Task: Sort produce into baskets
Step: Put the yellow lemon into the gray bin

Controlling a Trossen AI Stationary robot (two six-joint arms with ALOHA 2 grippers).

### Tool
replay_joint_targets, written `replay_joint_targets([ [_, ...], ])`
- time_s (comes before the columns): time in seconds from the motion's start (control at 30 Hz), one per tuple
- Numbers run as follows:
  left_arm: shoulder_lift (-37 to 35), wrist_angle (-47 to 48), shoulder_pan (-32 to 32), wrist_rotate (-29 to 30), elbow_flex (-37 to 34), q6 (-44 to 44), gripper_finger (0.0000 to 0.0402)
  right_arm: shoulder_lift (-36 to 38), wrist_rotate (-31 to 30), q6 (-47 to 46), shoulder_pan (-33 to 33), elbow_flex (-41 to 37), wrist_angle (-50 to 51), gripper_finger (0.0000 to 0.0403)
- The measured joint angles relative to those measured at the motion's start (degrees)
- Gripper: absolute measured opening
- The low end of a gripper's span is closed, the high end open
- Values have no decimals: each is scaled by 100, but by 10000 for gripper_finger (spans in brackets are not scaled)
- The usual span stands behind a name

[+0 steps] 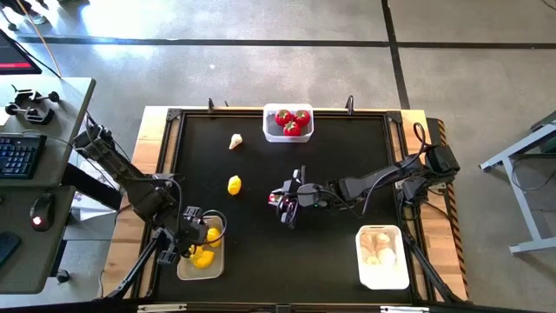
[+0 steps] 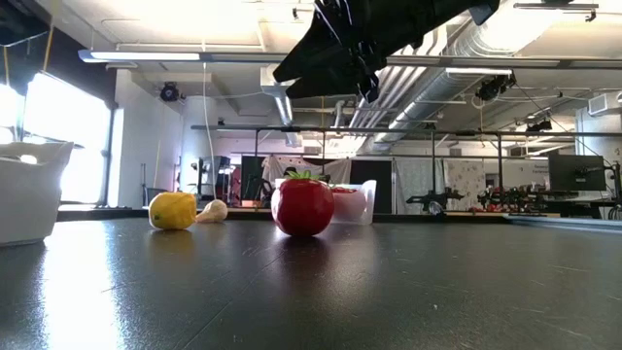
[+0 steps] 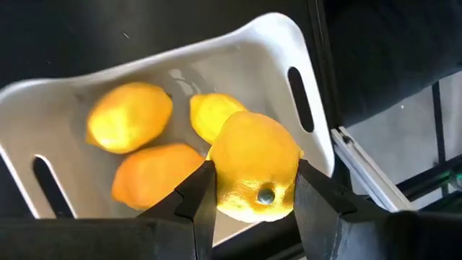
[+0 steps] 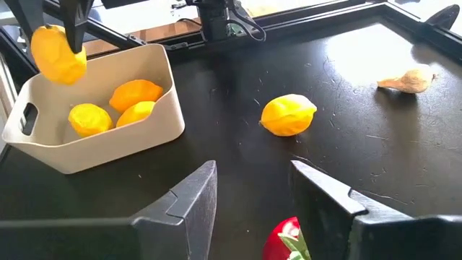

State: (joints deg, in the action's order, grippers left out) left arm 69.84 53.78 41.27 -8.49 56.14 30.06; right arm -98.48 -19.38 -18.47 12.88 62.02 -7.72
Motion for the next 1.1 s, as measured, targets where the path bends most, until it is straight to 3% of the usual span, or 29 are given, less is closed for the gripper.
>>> replay_joint_targets([
  [0.63,525,240,127,-322,-4,581,128,0,15,53,2,-2,70,162],
  [0.93,767,413,98,-275,-4,979,203,0,31,77,2,-2,68,162],
  [1.1,747,447,68,-276,-4,577,233,0,28,81,2,-2,68,162],
])
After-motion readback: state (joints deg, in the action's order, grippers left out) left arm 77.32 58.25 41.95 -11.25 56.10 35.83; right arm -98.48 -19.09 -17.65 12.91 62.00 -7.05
